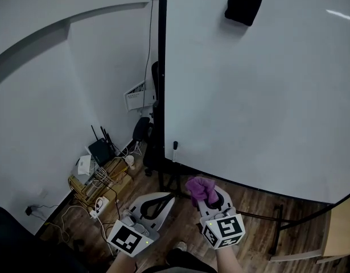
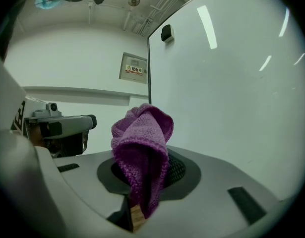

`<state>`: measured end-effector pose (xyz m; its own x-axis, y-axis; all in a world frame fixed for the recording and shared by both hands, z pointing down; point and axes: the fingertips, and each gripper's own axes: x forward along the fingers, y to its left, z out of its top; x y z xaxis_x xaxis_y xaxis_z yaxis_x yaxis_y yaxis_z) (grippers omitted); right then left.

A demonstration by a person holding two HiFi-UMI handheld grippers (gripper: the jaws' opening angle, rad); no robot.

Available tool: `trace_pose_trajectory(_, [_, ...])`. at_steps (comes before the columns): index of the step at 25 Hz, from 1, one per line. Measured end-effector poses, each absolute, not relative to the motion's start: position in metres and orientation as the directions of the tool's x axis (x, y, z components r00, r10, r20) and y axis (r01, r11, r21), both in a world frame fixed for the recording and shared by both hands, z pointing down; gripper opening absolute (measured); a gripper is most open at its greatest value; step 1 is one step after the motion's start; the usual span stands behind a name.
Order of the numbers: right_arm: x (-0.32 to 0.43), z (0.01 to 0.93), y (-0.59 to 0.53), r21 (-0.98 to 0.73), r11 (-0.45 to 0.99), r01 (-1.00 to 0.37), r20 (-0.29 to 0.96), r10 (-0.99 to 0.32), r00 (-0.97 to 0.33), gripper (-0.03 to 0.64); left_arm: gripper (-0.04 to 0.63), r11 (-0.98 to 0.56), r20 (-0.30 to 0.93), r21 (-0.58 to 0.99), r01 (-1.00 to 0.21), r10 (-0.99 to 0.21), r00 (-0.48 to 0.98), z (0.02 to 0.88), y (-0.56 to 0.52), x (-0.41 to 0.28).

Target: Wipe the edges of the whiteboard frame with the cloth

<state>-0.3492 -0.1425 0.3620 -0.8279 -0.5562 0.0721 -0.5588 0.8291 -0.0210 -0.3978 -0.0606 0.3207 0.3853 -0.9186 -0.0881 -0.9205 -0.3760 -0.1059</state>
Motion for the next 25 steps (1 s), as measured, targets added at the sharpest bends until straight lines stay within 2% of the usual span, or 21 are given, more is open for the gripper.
trace_pose_trajectory(7, [-0.372, 0.373, -0.162, -0.009, 0.841, -0.540, 0.083, -0.538, -0.839, 0.081, 0.017, -0.307, -0.066, -0.142, -0.941, -0.946, 0.318, 0.330, -0.089, -0.419])
trace_pose_trajectory(14, [-0.393, 0.385, -0.162, -0.013, 0.815, -0.579, 0.112, -0.575, -0.811, 0.081, 0.017, -0.296, -0.054, -0.085, -0.952, -0.952, 0.301, 0.337, -0.099, -0.451])
trace_pose_trajectory(25, [-0.436, 0.416, -0.163, -0.065, 0.736, -0.673, 0.167, -0.657, -0.735, 0.081, 0.017, -0.402, -0.008, -0.046, -0.915, -0.915, 0.403, 0.354, -0.109, -0.496])
